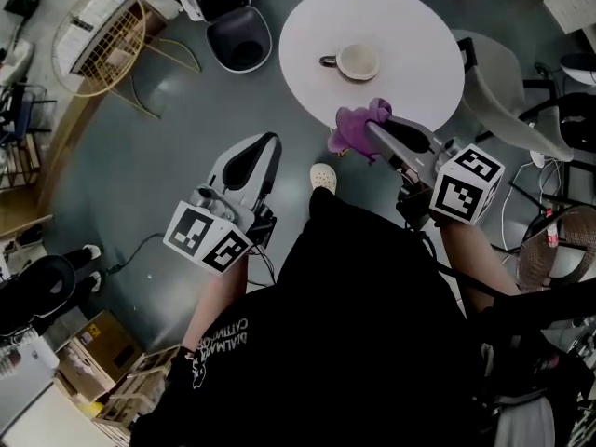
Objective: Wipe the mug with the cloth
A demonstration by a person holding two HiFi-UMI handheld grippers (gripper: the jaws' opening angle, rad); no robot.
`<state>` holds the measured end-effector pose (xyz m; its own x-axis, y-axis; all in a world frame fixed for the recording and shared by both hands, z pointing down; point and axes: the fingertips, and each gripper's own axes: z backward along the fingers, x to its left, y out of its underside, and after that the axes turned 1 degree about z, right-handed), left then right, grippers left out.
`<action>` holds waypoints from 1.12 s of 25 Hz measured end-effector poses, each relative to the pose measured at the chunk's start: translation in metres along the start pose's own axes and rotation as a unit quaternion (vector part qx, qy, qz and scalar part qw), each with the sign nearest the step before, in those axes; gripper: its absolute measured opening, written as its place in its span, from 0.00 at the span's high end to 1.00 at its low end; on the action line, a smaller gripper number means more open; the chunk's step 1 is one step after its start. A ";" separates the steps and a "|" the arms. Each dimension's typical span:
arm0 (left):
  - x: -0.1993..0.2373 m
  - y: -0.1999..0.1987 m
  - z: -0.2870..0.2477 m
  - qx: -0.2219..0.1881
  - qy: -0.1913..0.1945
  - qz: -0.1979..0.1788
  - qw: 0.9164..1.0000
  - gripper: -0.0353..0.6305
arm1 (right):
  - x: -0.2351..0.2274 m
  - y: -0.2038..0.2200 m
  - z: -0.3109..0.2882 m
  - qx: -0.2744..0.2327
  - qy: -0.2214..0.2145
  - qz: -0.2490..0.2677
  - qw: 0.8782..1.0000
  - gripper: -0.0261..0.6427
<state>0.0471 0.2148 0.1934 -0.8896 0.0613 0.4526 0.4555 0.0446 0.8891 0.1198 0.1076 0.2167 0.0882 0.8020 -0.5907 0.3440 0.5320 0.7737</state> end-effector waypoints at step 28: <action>0.161 0.095 -0.205 0.219 0.101 -0.063 0.968 0.75 | -0.158 0.010 -0.123 -0.081 0.051 -0.117 0.988 0.91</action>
<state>-0.0600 0.0248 0.3651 -0.9074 -0.1669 0.3858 0.2742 0.4607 0.8441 -0.0055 0.0193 0.3456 -0.0735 0.6708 -0.7380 0.1884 0.7360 0.6502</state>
